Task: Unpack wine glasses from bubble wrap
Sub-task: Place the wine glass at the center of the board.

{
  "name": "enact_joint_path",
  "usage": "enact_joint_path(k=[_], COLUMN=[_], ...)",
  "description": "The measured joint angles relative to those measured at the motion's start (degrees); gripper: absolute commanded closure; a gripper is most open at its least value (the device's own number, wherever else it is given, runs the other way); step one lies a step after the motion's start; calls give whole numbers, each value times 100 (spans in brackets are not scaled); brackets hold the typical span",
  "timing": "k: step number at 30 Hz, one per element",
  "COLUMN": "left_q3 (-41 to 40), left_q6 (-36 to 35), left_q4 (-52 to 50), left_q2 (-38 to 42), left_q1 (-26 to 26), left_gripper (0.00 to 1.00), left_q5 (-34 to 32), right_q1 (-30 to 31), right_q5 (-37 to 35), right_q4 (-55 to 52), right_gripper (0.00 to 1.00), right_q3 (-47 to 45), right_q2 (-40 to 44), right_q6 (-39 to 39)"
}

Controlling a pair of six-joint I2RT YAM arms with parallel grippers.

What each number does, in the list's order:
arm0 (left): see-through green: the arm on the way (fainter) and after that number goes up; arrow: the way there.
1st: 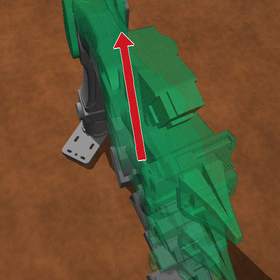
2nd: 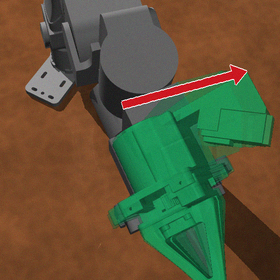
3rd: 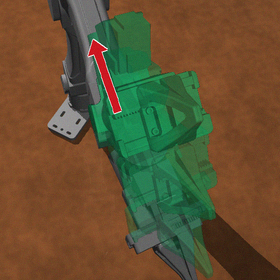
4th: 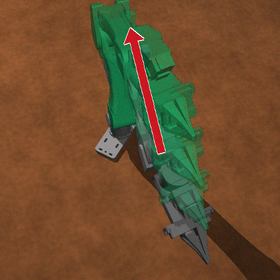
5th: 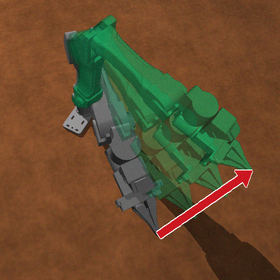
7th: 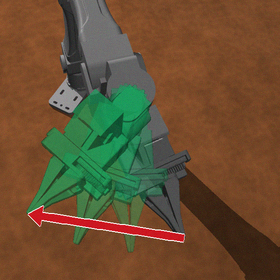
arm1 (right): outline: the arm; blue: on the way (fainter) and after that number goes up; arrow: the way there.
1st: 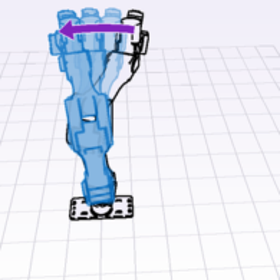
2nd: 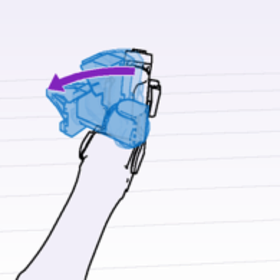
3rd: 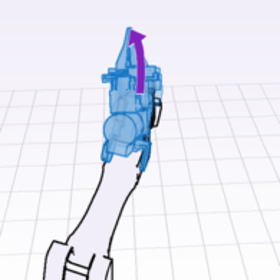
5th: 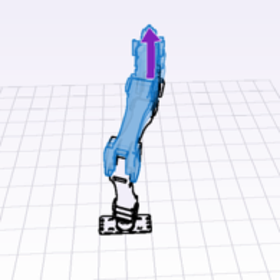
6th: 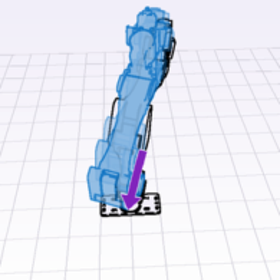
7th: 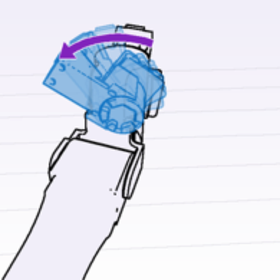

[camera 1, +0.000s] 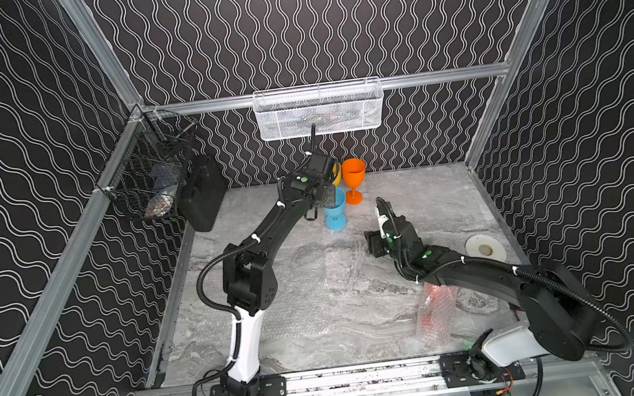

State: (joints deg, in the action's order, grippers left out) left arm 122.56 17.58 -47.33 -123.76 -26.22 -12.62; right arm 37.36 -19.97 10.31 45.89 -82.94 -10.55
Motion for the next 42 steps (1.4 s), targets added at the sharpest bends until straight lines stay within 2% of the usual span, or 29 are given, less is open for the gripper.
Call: enact_joint_path(k=[6, 13, 21, 25, 30, 35, 39, 42], left_q3=[116, 116, 55, -208, -708, -1794, -3836, -5066], left_q6=[-59, -57, -55, -57, -103, -107, -37, 136], left_q4=[-31, -26, 26, 155, 603, 1252, 2232, 2863], left_q2=[-234, -278, -247, 79, 896, 1840, 3099, 3858], left_q1=[76, 118, 122, 101, 37, 7, -22, -35], left_gripper=[98, 73, 59, 47, 46, 46, 46, 47], left_q5=[-136, -98, 125, 341, 570, 846, 1187, 1458], right_q1=[-48, -57, -85, -105, -105, -105, -144, -352], right_q5=[46, 105, 125, 142, 186, 223, 199, 208], right_q4=[-15, -15, -13, -2, 11, 26, 24, 24], right_gripper=[32, 31, 31, 31, 31, 31, 29, 29], right_q3=[-2, -13, -39, -94, -96, -96, -188, -254], right_q2=[44, 72, 66, 33, -22, -66, 131, 339], right_q6=[-66, -87, -96, -98, -105, -144, -74, -90])
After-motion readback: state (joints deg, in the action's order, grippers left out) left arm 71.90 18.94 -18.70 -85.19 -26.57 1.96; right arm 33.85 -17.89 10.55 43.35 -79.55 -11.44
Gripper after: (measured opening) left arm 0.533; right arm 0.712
